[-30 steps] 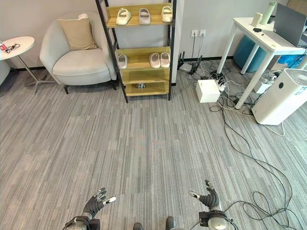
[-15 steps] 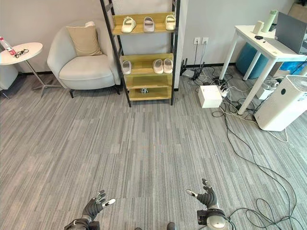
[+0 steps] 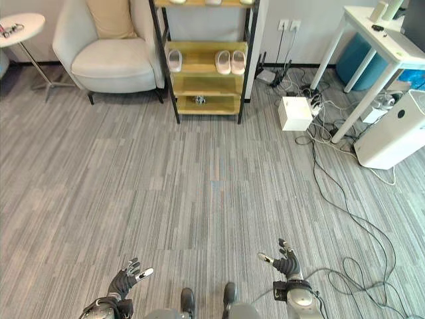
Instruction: Arrange the slippers neatly on the shoe rack.
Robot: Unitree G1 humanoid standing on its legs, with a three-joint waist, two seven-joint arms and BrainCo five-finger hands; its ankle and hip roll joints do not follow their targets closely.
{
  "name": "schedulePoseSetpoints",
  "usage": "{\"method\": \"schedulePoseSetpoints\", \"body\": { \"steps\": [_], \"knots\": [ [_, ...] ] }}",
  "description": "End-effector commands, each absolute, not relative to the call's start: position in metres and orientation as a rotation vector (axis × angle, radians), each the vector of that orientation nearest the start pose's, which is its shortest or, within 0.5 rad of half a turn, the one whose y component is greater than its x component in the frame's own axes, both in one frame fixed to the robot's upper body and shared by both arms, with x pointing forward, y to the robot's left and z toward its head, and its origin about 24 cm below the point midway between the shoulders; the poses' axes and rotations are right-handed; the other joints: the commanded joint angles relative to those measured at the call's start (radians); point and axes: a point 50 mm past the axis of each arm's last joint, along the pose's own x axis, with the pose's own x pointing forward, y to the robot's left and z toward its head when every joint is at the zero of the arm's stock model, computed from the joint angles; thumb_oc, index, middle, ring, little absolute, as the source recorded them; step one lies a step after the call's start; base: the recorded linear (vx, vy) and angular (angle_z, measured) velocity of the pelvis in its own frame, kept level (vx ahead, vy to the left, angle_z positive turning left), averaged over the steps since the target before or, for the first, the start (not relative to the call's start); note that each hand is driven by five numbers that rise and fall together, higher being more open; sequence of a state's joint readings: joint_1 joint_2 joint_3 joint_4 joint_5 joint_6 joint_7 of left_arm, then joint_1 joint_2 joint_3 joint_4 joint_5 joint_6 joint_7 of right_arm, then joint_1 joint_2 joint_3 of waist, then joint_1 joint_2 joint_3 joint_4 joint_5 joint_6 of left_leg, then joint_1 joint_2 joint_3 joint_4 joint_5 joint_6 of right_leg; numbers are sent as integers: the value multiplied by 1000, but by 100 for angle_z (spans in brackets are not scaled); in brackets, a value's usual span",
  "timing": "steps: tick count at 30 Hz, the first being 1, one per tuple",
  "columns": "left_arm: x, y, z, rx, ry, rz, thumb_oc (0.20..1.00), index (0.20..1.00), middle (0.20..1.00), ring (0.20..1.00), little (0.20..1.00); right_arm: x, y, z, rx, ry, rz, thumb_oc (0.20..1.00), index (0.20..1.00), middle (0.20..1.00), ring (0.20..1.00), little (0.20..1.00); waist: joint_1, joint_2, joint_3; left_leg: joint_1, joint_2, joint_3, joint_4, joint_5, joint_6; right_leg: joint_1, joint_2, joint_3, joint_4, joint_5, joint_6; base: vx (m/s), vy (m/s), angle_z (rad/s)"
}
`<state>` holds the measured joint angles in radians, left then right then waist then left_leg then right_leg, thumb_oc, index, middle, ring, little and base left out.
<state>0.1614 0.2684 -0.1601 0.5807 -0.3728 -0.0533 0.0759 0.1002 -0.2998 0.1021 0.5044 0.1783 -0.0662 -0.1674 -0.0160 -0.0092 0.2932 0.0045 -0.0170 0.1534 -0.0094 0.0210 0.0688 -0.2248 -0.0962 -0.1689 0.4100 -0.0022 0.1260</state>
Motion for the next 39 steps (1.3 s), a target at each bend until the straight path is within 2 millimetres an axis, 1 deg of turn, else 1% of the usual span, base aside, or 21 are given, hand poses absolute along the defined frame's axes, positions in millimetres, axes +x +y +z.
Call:
{"method": "schedulePoseSetpoints", "body": {
  "steps": [1, 3, 5, 8, 10, 11, 12, 13, 14, 18, 20, 21, 23, 26, 29, 31, 32, 33, 34, 37, 39],
  "knots": [
    [173, 217, -84, -25, 569, 128, 1000, 1000, 1000, 1000, 1000, 198, -230, -58, -202, 443, -201, 1000, 1000, 1000, 1000, 1000, -5, -17, -5, 98, 38, -46, 16, -159, -55, 19, -158, -23, -96, 57, 74, 324, -6, 2],
    [177, 215, -81, -29, 555, 120, 1000, 1000, 1000, 1000, 1000, 201, -232, -56, -204, 436, -205, 1000, 1000, 1000, 1000, 1000, -13, -15, 4, 126, 37, -54, 1, -169, -62, 23, -156, -45, -161, 62, 69, 334, -100, 5],
    [193, 214, -71, -34, 491, 116, 1000, 1000, 1000, 1000, 1000, 202, -233, -53, -236, 432, -182, 1000, 1000, 1000, 1000, 1000, -40, -27, 12, 208, 47, -71, -31, -210, -97, -19, -153, -84, -379, 124, 93, 631, -315, 4],
    [199, 215, -61, -33, 435, 114, 1000, 1000, 1000, 1000, 1000, 194, -240, -55, -255, 441, -184, 1000, 1000, 1000, 1000, 1000, -63, -25, -21, 262, 73, -87, -27, -249, -119, -5, -125, -66, -377, 139, 75, 531, -346, 37],
    [198, 216, -58, -52, 419, 122, 1000, 1000, 1000, 1000, 1000, 193, -242, -54, -263, 440, -176, 1000, 1000, 1000, 1000, 1000, -70, -13, -33, 234, 105, -93, 87, -221, -141, 10, -94, -59, -358, 113, 44, 298, -286, 22],
    [198, 214, -58, -75, 416, 122, 1000, 1000, 1000, 1000, 1000, 195, -244, -51, -263, 425, -170, 1000, 1000, 1000, 1000, 1000, -53, -6, -21, 135, 109, -124, 305, -132, -150, 56, -59, -46, -353, 72, 0, 150, -183, 18],
    [198, 214, -58, -74, 416, 122, 1000, 1000, 1000, 1000, 1000, 195, -244, -51, -263, 424, -169, 1000, 1000, 1000, 1000, 1000, -56, -10, -24, 129, 105, -126, 306, -129, -149, 52, -64, -47, -354, 74, 1, 288, -343, -9],
    [199, 214, -55, -92, 402, 126, 1000, 1000, 1000, 1000, 1000, 199, -247, -46, -256, 400, -174, 1000, 1000, 1000, 1000, 1000, -40, -18, -5, 27, 81, -163, 493, -51, -159, 88, -50, -39, -353, 40, -37, 288, -308, -36],
    [200, 215, -55, -95, 406, 141, 1000, 1000, 1000, 1000, 1000, 201, -249, -45, -252, 396, -192, 1000, 1000, 1000, 1000, 1000, -23, -35, 7, -48, 74, -165, 586, -21, -162, 119, -45, -28, -359, 7, -61, 477, -380, -44],
    [199, 212, -58, -102, 421, 139, 1000, 1000, 1000, 1000, 1000, 203, -249, -45, -243, 393, -201, 1000, 1000, 1000, 1000, 1000, 18, -37, 16, -179, 67, -112, 460, -100, -125, 209, -25, -23, -381, -60, -64, 335, -92, -7],
    [198, 210, -59, -90, 429, 126, 1000, 1000, 1000, 1000, 1000, 204, -249, -46, -250, 400, -205, 1000, 1000, 1000, 1000, 1000, 37, -24, 8, -202, 86, -95, 251, -51, -127, 248, -5, -24, -392, -90, -58, 401, 36, 5],
    [199, 210, -59, -79, 431, 123, 1000, 1000, 1000, 1000, 1000, 204, -249, -47, -255, 402, -208, 1000, 1000, 1000, 1000, 1000, 47, -8, 7, -222, 112, -91, 133, 41, -142, 279, 15, -29, -401, -107, -53, 433, 67, 7],
    [202, 208, -58, -71, 425, 118, 1000, 1000, 1000, 1000, 1000, 204, -251, -47, -261, 406, -226, 1000, 1000, 1000, 1000, 1000, 66, -7, 8, -252, 124, -71, -30, 93, -153, 338, 26, -32, -416, -131, -49, 394, 52, -9],
    [200, 212, -58, -55, 429, 123, 1000, 1000, 1000, 1000, 1000, 201, -249, -53, -251, 434, -225, 1000, 1000, 1000, 1000, 1000, 80, -13, -15, -265, 129, -38, -75, 105, -156, 388, 40, -20, -423, -151, -32, 398, 101, -13],
    [195, 213, -61, -33, 451, 103, 1000, 1000, 1000, 1000, 1000, 200, -241, -55, -221, 437, -206, 1000, 1000, 1000, 1000, 1000, 90, -29, -45, -259, 122, -38, -9, 141, -139, 435, 19, 14, -397, -173, -14, 480, 209, -51],
    [189, 215, -65, -18, 476, 91, 1000, 1000, 1000, 1000, 1000, 198, -233, -58, -179, 446, -192, 1000, 1000, 1000, 1000, 1000, 96, -54, -60, -256, 108, -27, 51, 104, -119, 415, -9, 38, -317, -163, 6, 414, 238, -33],
    [185, 218, -66, -5, 493, 76, 1000, 1000, 1000, 1000, 1000, 197, -228, -61, -146, 454, -183, 1000, 1000, 1000, 1000, 1000, 96, -76, -66, -235, 78, -16, 92, 47, -85, 370, -39, 46, -171, -101, 45, 229, 164, -31],
    [185, 217, -66, -5, 493, 76, 1000, 1000, 1000, 1000, 1000, 197, -228, -61, -146, 454, -184, 1000, 1000, 1000, 1000, 1000, 98, -73, -68, -238, 81, -15, 92, 48, -86, 366, -36, 48, -172, -98, 44, 315, 237, -17],
    [184, 218, -66, -3, 496, 72, 1000, 1000, 1000, 1000, 1000, 197, -224, -62, -141, 458, -172, 1000, 1000, 1000, 1000, 1000, 92, -78, -63, -215, 64, -10, 101, 20, -65, 324, -56, 47, -78, -35, 67, 139, 140, -4],
    [183, 219, -67, 6, 505, 75, 1000, 1000, 1000, 1000, 1000, 197, -220, -64, -132, 466, -167, 1000, 1000, 1000, 1000, 1000, 76, -49, -54, -142, 57, -3, 85, -24, -28, 221, -86, 27, 133, 108, 92, 255, 196, 17],
    [185, 219, -66, 8, 495, 76, 1000, 1000, 1000, 1000, 1000, 195, -219, -66, -130, 476, -171, 1000, 1000, 1000, 1000, 1000, 62, -29, -42, -78, 52, -10, 46, -41, -23, 154, -109, -11, 156, 100, 80, 312, 123, 16]
  ]
}}
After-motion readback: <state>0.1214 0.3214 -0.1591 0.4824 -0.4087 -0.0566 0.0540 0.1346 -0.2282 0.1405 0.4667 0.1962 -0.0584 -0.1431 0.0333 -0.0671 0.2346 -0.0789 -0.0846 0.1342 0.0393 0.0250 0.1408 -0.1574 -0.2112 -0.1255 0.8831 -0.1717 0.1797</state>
